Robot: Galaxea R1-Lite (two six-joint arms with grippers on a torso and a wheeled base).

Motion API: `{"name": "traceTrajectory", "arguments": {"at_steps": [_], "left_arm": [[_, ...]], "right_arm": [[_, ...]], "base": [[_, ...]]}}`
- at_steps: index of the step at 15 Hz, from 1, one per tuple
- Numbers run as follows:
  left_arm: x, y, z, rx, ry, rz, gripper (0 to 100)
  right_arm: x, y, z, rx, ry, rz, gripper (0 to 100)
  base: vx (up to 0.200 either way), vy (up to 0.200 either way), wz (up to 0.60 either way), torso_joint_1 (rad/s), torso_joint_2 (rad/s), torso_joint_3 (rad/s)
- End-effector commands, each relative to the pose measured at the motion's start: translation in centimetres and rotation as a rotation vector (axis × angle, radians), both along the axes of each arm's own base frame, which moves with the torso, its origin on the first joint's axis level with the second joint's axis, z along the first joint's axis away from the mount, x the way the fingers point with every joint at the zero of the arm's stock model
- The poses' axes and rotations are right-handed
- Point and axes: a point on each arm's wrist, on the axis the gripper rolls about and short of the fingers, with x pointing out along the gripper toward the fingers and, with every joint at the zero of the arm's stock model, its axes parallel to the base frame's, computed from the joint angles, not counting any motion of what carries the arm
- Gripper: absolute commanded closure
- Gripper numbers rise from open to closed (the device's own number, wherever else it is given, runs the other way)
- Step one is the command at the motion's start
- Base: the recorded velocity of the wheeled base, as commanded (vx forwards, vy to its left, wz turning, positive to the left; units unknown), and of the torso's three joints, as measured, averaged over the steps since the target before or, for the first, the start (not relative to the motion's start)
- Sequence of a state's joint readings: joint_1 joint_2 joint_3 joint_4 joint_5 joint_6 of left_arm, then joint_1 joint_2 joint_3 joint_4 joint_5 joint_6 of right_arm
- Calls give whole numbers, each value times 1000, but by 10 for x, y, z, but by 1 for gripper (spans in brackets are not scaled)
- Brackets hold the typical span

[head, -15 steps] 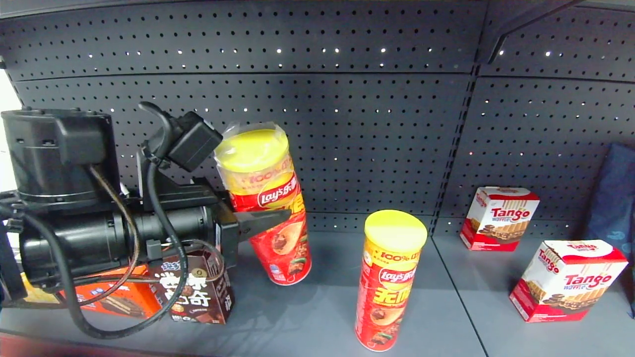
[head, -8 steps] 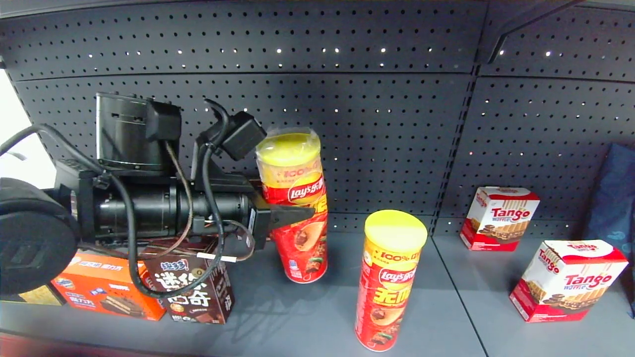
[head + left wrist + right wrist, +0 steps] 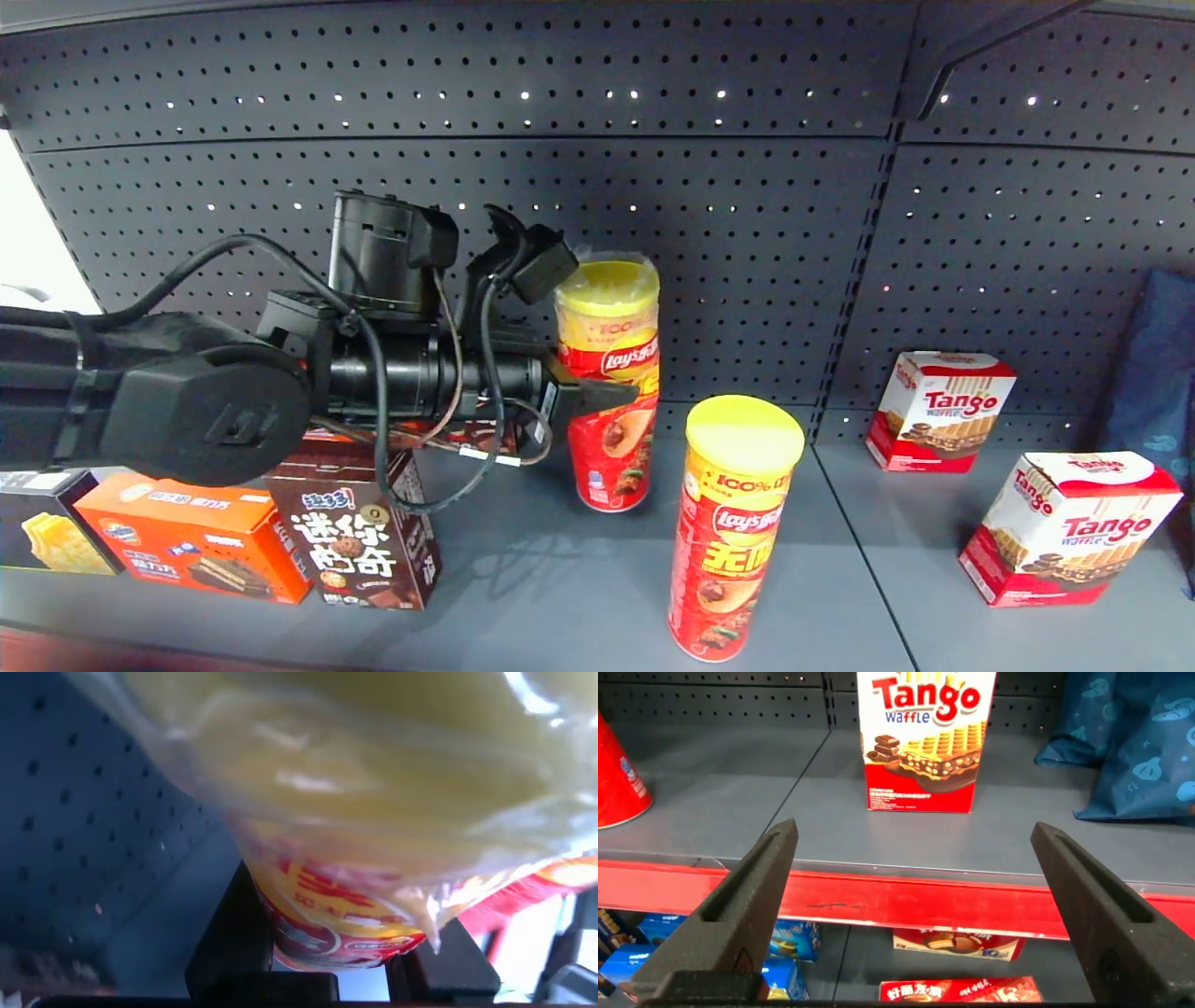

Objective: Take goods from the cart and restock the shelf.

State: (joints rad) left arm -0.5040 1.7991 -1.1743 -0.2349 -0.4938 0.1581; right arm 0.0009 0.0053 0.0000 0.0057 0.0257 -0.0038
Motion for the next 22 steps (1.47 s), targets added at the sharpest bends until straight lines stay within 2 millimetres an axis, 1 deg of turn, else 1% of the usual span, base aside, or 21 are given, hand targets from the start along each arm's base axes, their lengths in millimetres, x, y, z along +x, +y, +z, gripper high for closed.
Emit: {"name": "traceTrajectory", "arguments": {"at_steps": [1,2,3,7,14,17,22], "left_arm": [[14,-8,-12,20,10,-4,100],[20,-11,-11,16,3,-6,100],[29,-17,-15,17,4,-8,100],[47,-31,-22,14,-3,-16,100],[73,-45,-37,11,-9,-21,100],[80,-49,-45,22,-13,-26,100],[86,-52,-56,48,-20,-38,100]], "right_arm": [[0,0,0,-1,3,1,0],[0,0,0,-1,3,1,0],[0,0,0,-1,3,1,0],[0,0,0,-1,3,1,0],[0,0,0,-1,3,1,0],[0,0,0,-1,3,1,0],[0,0,0,-1,3,1,0]], "base": [[0,0,0,0,0,0],[0,0,0,0,0,0],[0,0,0,0,0,0],[0,0,0,0,0,0],[0,0,0,0,0,0],[0,0,0,0,0,0],[0,0,0,0,0,0]]}}
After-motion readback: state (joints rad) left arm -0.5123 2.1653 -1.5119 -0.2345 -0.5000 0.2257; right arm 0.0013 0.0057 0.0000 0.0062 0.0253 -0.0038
